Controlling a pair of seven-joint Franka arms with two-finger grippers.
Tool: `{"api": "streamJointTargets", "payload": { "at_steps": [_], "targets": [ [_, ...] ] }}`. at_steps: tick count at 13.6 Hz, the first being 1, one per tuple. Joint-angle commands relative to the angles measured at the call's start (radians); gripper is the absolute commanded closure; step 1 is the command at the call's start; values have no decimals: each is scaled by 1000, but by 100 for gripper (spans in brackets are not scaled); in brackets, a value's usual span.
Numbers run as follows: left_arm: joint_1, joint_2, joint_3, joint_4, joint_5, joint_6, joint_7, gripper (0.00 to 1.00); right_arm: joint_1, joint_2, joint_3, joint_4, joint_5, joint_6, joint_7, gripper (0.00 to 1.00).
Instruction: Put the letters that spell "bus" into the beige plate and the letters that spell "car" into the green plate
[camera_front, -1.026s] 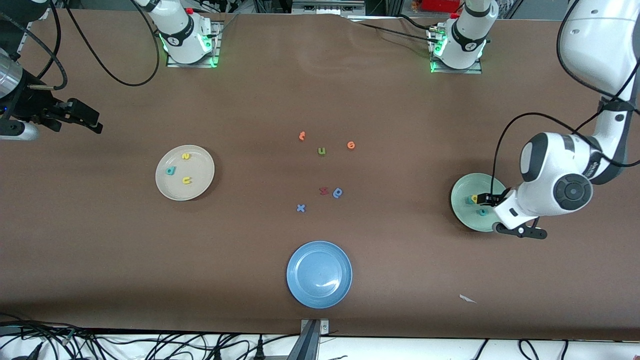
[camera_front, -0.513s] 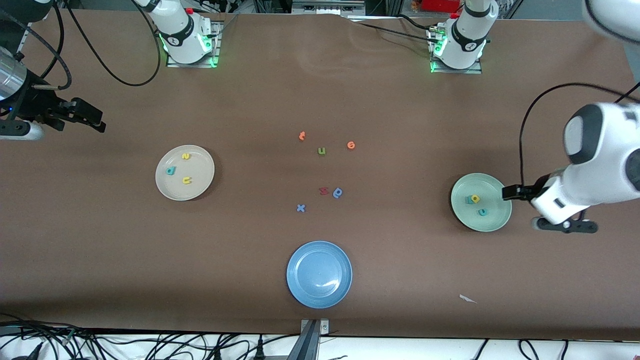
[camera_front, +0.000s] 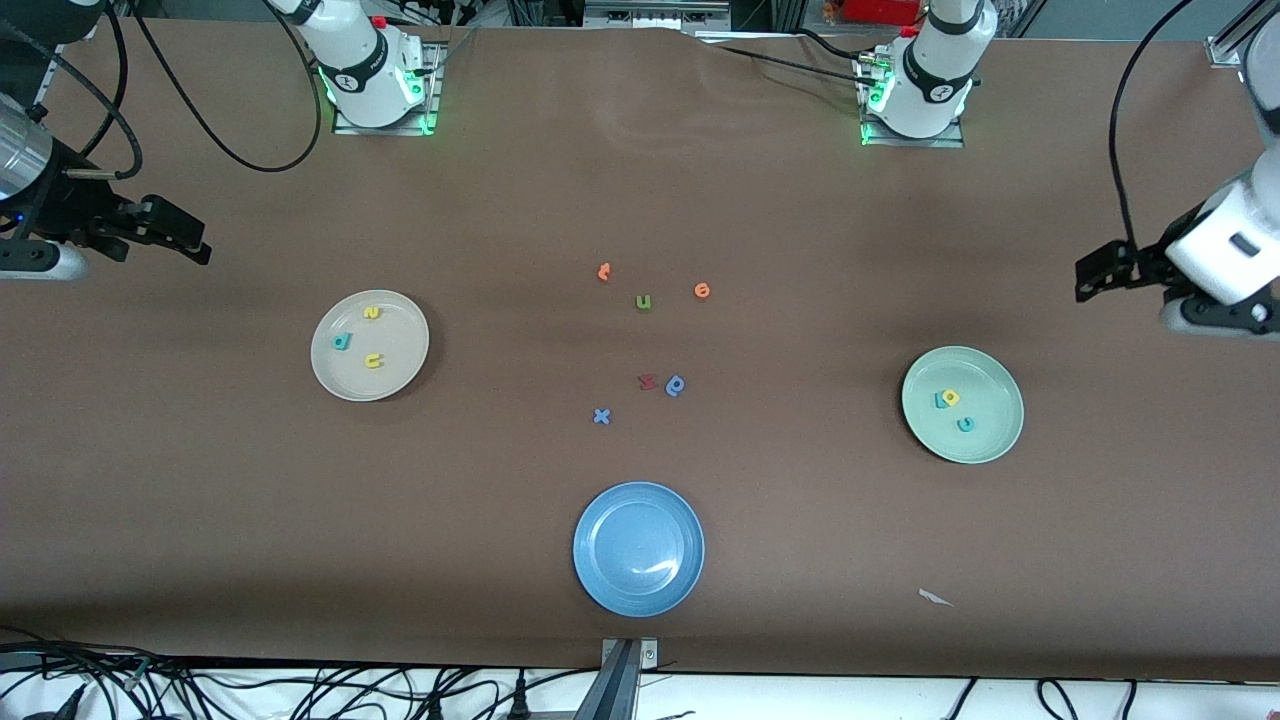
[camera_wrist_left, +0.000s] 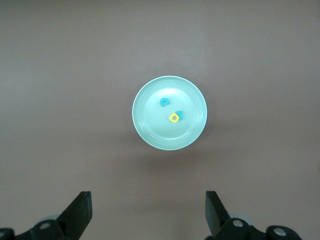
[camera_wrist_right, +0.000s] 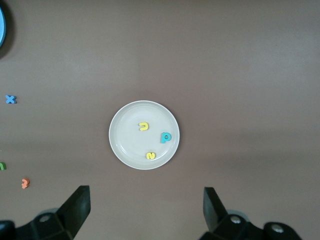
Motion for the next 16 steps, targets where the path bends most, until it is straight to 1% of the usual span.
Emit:
{"api": "streamJointTargets", "payload": {
  "at_steps": [1, 6, 7, 10, 16],
  "targets": [
    [-14, -73, 20, -29, -28, -19, 38, 0, 24, 9, -27, 26, -7, -16, -8, 0],
    [-40, -109, 20, -41, -28, -16, 45, 0, 22, 10, -22, 27, -18, -11, -2, 0],
    [-45, -114, 22, -44, -28, -17, 46, 0, 21, 15, -22, 17, -4, -8, -7, 0],
    [-34, -87, 19, -40, -33, -19, 46, 0, 24, 12, -21, 27, -18, -14, -7, 0],
    [-34, -83, 16, -40, -36, -19, 46, 0, 22, 13, -22, 27, -21, -16, -13, 0]
  ]
}}
